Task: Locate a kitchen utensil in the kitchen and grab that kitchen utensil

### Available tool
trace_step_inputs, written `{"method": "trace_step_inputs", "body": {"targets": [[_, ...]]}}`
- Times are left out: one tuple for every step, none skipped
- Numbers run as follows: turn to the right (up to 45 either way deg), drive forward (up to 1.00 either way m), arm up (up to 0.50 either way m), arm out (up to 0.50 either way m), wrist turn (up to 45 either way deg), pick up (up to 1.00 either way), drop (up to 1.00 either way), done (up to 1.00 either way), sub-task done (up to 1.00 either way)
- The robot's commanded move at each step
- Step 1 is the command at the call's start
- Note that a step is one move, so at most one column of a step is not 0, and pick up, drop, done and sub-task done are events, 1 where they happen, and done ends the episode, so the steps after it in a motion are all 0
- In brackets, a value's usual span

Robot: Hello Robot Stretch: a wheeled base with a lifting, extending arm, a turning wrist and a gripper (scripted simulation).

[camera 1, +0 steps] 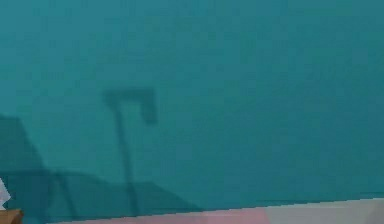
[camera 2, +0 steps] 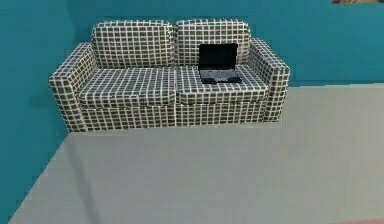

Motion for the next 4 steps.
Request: {"method": "trace_step_inputs", "body": {"targets": [[-45.0,0.0,0.0,0.0,0.0,0.0,0.0,0.0,0.0],[-45.0,0.0,0.0,0.0,0.0,0.0,0.0,0.0,0.0],[-45.0,0.0,0.0,0.0,0.0,0.0,0.0,0.0,0.0],[-27.0,0.0,0.0,0.0,0.0,0.0,0.0,0.0,0.0]]}}
